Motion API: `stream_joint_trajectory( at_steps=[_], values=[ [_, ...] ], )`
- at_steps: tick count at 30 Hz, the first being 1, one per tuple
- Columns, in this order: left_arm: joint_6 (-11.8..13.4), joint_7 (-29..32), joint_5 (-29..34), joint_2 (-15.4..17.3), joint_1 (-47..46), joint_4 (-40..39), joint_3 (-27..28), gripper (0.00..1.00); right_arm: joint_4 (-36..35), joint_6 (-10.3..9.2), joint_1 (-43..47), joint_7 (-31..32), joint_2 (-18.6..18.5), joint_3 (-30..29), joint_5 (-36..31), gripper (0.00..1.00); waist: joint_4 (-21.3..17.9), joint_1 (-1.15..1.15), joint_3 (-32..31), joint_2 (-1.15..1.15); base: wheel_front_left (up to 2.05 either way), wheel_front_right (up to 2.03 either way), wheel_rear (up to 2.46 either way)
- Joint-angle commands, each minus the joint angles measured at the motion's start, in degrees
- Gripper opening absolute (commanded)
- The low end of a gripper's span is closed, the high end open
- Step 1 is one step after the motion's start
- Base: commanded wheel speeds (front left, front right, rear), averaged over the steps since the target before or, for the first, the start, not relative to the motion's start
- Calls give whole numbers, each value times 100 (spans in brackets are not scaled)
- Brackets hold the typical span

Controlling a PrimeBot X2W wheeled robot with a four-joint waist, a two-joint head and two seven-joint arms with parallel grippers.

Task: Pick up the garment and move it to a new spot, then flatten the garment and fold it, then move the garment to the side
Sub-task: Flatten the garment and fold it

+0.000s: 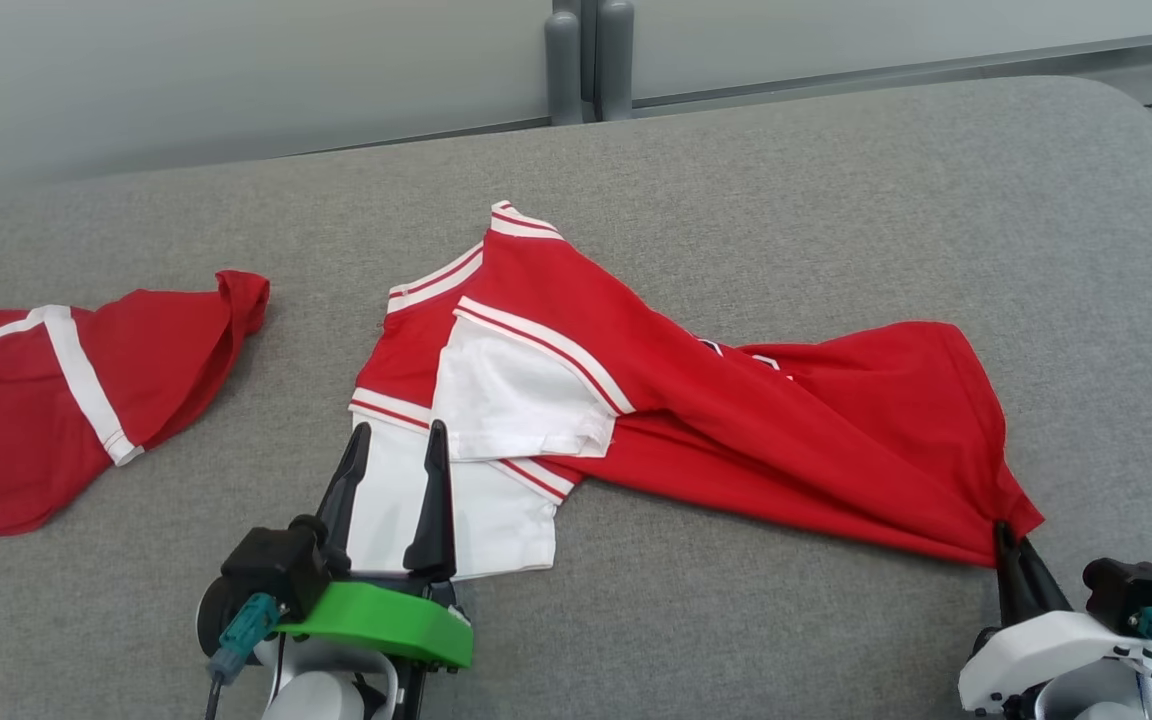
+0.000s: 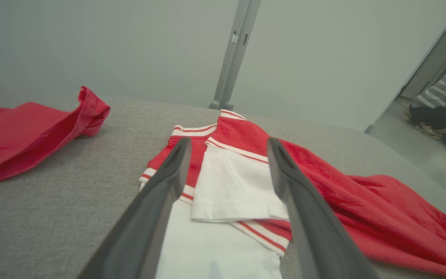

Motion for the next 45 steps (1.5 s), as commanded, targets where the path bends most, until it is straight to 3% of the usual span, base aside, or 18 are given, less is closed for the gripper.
stream_joint_trajectory(
  at_steps=[1,15,23,35,37,38,39,45],
  values=[
    [-46,-3,-123,15,-144,115,-71,100,-103,-8,-87,-25,5,-83,-66,100,-73,0,7,35,0,0,0],
    [-146,351,-918,18,-1200,1952,-418,100,-1329,-7,-122,-23,38,-561,-326,100,-391,0,58,35,0,0,0],
    [-199,307,-1114,45,-1934,3101,-256,100,-1988,-7,-199,-24,80,-323,-360,100,-593,0,224,35,0,0,0],
    [-389,186,-1163,97,-2743,4294,-211,100,-2265,-7,-307,-25,101,-154,-375,100,-750,0,434,35,0,0,0],
    [-454,156,-1161,85,-2802,4373,-247,44,-2275,-7,-293,-25,104,-174,-393,100,-731,0,433,35,0,0,0],
    [-487,139,-1165,77,-2825,4396,-269,11,-2273,-7,-288,-25,106,-186,-399,100,-715,0,431,35,0,0,0],
    [-519,123,-1168,67,-2849,4409,-295,0,-2271,-7,-289,-25,107,-191,-404,100,-695,0,429,35,0,0,0],
    [-636,31,-1173,31,-2889,4313,-476,0,-2265,-7,-328,-25,112,-185,-393,100,-531,0,380,35,0,0,0]
  ],
)
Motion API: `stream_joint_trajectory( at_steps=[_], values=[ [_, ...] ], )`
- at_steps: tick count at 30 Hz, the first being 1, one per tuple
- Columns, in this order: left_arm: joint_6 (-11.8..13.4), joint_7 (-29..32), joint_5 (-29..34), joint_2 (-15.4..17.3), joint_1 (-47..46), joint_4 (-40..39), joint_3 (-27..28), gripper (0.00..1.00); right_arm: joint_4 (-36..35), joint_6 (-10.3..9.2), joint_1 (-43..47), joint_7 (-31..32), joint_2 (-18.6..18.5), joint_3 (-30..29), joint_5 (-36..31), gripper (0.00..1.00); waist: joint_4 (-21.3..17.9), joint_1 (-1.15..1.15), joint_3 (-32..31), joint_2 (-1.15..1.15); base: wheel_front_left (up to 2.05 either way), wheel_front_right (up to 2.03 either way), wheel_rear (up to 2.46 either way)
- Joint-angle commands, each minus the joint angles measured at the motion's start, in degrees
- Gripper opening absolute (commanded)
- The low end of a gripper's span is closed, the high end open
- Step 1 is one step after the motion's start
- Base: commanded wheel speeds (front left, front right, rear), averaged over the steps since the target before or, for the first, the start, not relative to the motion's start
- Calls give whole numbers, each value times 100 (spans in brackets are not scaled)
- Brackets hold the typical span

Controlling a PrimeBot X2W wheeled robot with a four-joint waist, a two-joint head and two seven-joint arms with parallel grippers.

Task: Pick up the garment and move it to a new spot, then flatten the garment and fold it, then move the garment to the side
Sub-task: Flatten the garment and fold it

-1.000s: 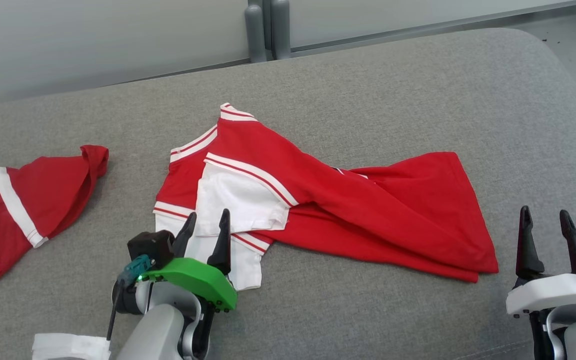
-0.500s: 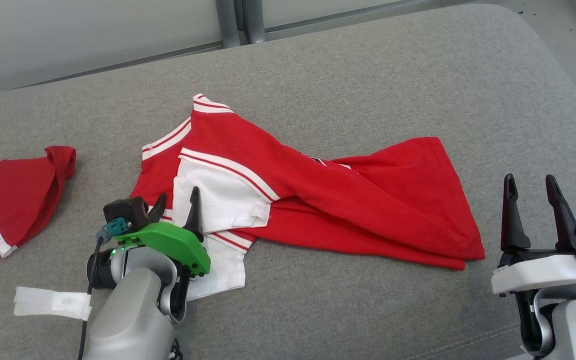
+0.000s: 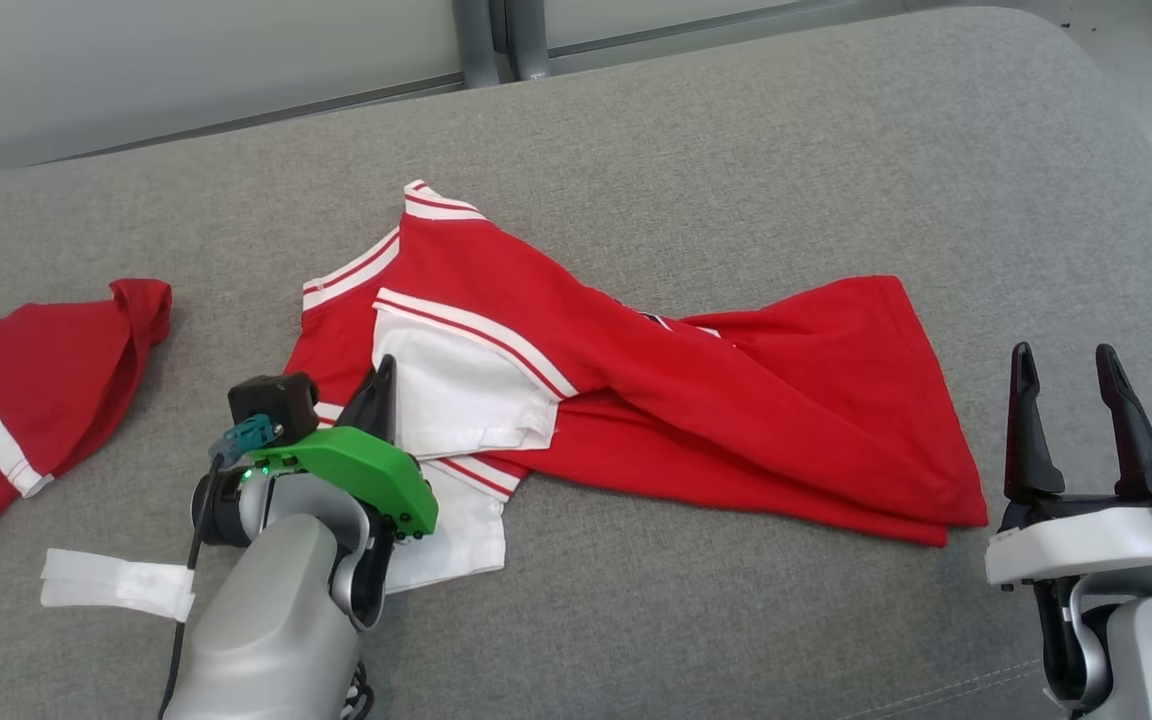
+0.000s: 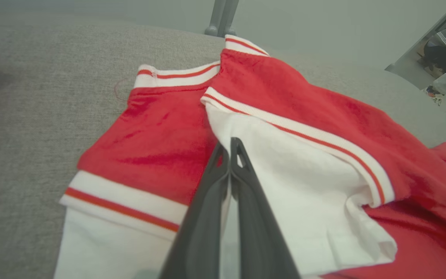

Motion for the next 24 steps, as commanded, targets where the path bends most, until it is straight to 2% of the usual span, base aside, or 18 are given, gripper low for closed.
stream_joint_trajectory(
  at_steps=[1,9,14,20,24],
  values=[
    [-34,-30,-19,14,-83,-71,-20,0,-3,-6,-73,-18,-6,5,-1,100,81,0,-34,34,0,0,0],
    [35,-64,95,6,-83,-1035,208,0,-17,-6,-42,-18,-3,-51,-43,100,395,0,-132,34,0,0,0],
    [30,-64,254,3,389,-2109,401,0,-32,-6,2,-18,-3,-124,-72,100,650,0,-239,34,0,0,0],
    [135,-65,212,8,1501,-3334,510,0,-22,-6,131,-18,-5,-239,-126,100,989,0,-355,34,0,0,0],
    [467,54,121,136,2671,-4307,565,0,-27,-6,239,-18,-6,-308,-169,100,1266,0,-422,34,0,0,0]
  ],
)
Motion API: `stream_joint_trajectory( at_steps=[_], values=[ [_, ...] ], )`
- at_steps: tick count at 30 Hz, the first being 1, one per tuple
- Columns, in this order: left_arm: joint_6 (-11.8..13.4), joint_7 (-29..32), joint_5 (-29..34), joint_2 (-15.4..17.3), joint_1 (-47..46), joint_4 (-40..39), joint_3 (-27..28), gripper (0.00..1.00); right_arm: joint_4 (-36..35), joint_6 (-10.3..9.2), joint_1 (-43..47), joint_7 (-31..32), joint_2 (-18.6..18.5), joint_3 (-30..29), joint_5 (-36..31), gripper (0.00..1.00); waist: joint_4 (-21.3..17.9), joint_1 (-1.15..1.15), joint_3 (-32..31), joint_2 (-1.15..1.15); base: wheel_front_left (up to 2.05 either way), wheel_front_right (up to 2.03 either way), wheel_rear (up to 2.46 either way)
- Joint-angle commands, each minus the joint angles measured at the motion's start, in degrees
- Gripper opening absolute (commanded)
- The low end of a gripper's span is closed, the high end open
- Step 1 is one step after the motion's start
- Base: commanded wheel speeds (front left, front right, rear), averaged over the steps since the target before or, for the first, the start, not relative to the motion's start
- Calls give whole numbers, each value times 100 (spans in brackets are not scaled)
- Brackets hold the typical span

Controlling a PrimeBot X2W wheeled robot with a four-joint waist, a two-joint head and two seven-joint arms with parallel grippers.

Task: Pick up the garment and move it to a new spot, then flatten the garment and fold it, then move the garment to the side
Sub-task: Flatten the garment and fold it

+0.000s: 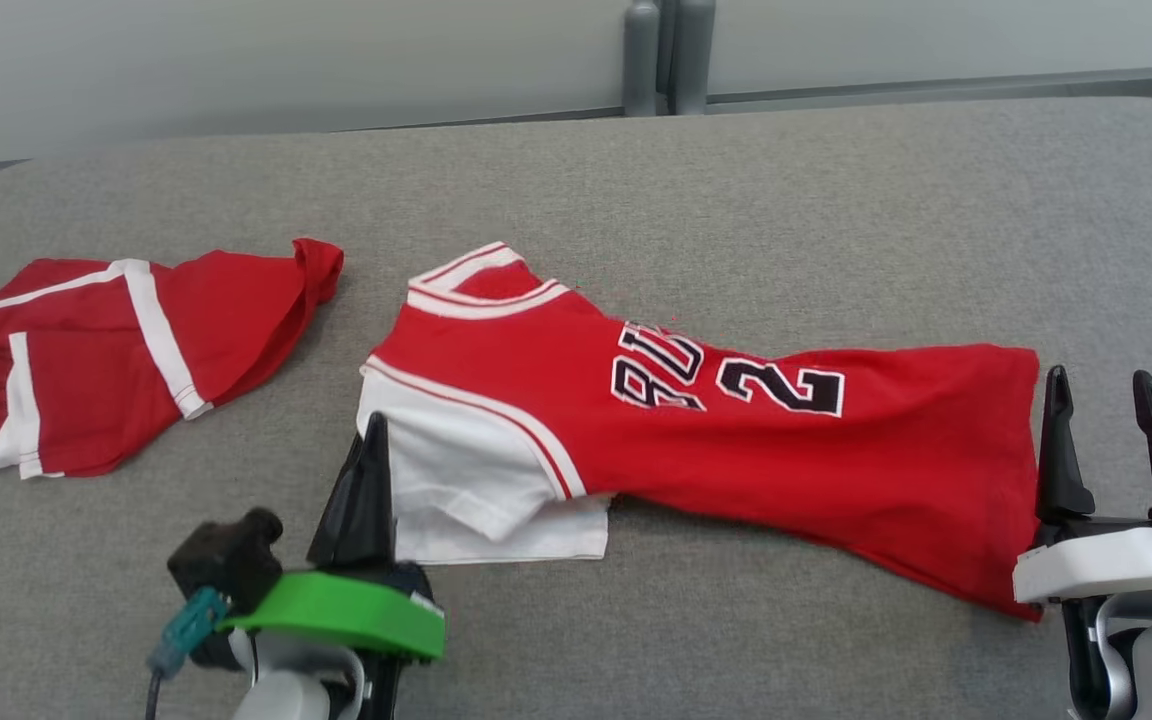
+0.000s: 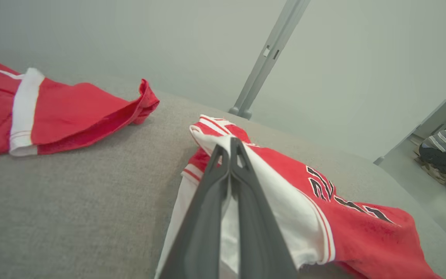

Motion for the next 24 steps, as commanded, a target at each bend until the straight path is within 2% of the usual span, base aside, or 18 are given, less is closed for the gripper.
stream_joint_trajectory(
  at_steps=[1,6,10,18,19,20,21,22,24],
  values=[
    [110,74,-74,43,360,-245,10,0,-4,-6,61,-18,-14,-14,-50,100,229,0,-88,35,0,0,0],
    [399,380,-211,95,1237,-825,-9,0,21,-6,71,-18,-15,8,-95,100,413,0,-119,35,0,0,0],
    [544,539,-299,137,1509,-697,29,0,81,-6,13,-19,-15,103,-99,100,453,0,-155,35,0,0,0],
    [499,481,-463,129,1422,67,97,0,103,-6,-35,-19,-20,86,-172,100,282,0,-168,35,0,0,0],
    [490,451,-465,127,1377,152,103,5,76,-6,-31,-19,-19,40,-181,100,246,0,-169,35,0,0,0],
    [481,412,-470,125,1335,228,120,42,24,-6,-32,-19,-19,-11,-192,100,209,0,-166,35,0,0,0],
    [478,389,-470,120,1300,300,125,90,-16,-6,-32,-19,-18,-75,-197,100,176,0,-164,35,0,0,0],
    [464,367,-468,120,1272,361,126,100,-54,-6,-35,-19,-19,-141,-202,100,144,0,-165,35,0,0,0],
    [461,328,-409,161,1198,447,125,100,-133,-6,-37,-19,-16,-243,-242,100,81,0,-164,35,0,0,0]
  ],
)
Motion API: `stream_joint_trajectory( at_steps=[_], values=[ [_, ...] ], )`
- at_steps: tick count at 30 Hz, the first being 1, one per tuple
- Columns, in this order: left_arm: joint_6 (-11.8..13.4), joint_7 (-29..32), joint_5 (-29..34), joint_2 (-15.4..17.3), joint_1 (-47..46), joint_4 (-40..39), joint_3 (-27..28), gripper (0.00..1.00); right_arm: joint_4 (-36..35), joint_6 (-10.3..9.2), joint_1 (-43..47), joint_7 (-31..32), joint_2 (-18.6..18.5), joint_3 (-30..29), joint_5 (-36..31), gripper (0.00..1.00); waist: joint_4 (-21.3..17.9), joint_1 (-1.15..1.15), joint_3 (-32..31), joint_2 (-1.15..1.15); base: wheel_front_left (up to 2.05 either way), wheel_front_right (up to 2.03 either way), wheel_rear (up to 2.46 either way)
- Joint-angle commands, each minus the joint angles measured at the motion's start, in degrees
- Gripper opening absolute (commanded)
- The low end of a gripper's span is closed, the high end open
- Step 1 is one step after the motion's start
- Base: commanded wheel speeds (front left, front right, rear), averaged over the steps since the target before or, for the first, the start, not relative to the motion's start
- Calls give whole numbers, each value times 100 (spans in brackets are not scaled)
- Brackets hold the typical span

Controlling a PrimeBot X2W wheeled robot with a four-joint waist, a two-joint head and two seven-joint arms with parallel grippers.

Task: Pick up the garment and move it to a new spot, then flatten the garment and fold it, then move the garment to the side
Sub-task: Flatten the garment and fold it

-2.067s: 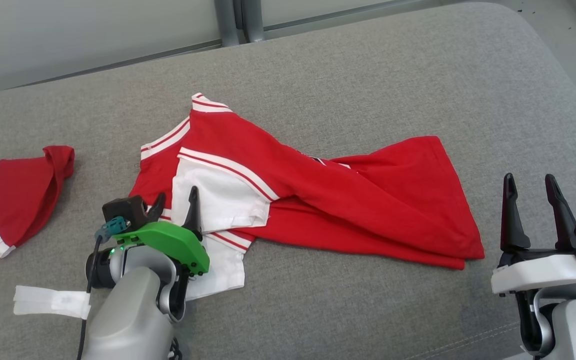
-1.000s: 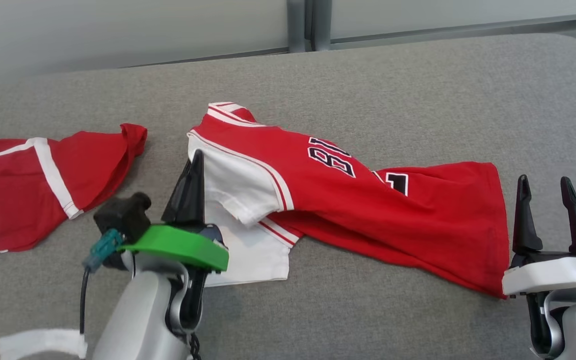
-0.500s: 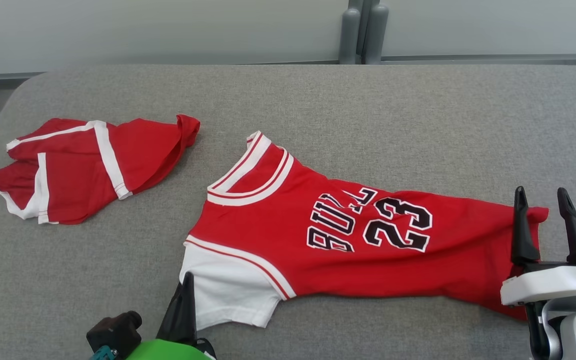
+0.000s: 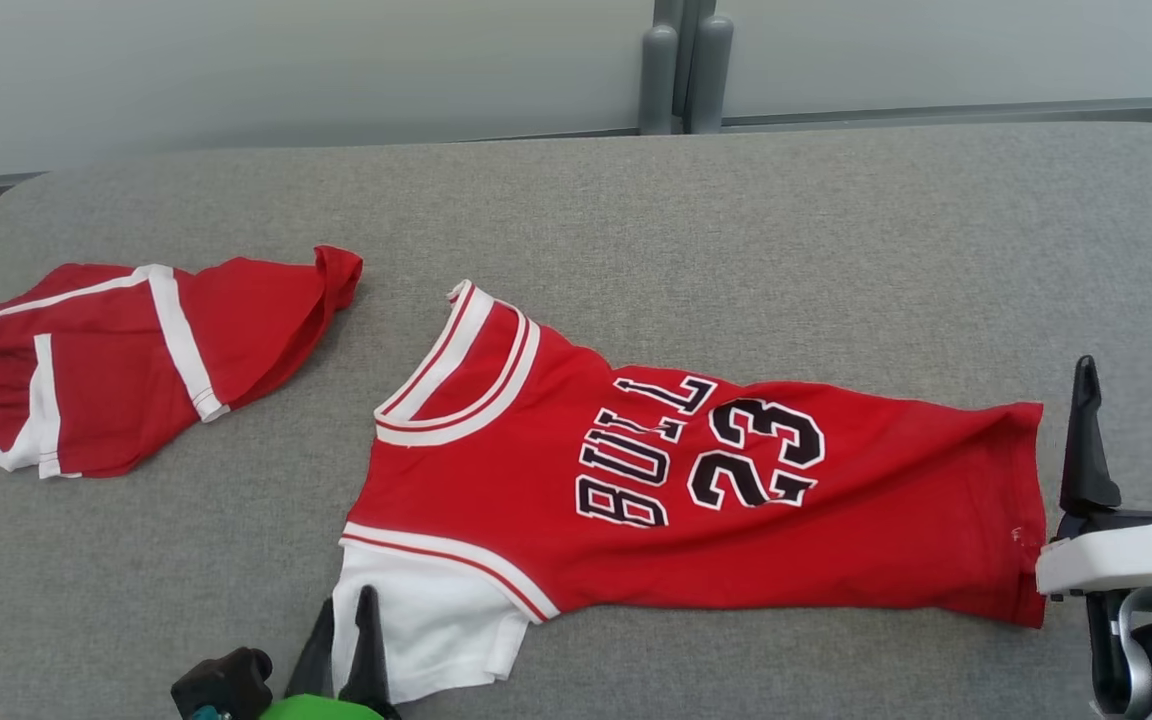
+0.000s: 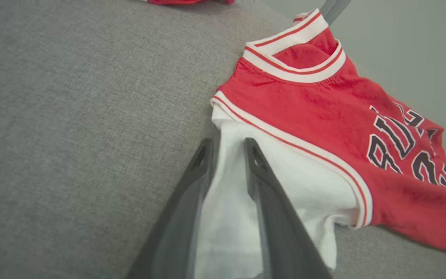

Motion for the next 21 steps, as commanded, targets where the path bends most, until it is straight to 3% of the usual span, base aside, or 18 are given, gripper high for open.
stream_joint_trajectory(
  at_steps=[1,11,17,21],
  values=[
    [-12,-74,57,76,-140,51,28,100,-89,-6,-2,-19,-16,-81,-56,100,-101,0,1,35,0,0,0],
    [-15,-131,522,393,-833,-183,-80,100,-239,-6,91,-19,-15,-108,-98,100,-280,0,-23,35,0,0,0],
    [-261,367,861,325,-1776,-5,-634,100,-147,-6,12,-19,-16,76,-104,100,-420,0,8,35,0,0,0],
    [-558,849,913,143,-2483,716,-1050,100,-122,-6,-90,-19,-15,226,-83,100,-593,0,87,35,0,0,0]
  ],
)
